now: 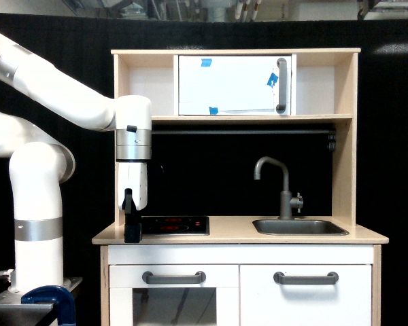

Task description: Turn on the faucet

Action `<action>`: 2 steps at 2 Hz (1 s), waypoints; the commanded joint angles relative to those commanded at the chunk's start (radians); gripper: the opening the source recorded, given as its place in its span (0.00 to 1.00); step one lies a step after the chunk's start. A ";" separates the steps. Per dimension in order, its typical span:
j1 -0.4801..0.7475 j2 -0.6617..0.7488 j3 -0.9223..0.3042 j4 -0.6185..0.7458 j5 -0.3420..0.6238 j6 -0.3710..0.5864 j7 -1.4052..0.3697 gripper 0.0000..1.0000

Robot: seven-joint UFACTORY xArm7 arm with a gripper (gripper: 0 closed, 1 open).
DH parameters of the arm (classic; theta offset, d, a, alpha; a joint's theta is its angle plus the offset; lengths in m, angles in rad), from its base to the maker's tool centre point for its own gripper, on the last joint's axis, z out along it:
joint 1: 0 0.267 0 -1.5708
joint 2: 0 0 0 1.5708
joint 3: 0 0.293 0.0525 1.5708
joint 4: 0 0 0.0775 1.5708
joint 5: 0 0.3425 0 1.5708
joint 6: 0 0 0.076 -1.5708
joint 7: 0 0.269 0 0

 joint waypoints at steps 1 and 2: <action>0.003 0.015 0.002 0.003 0.002 -0.012 0.003 0.00; 0.015 0.060 0.003 0.021 0.003 -0.039 -0.010 1.00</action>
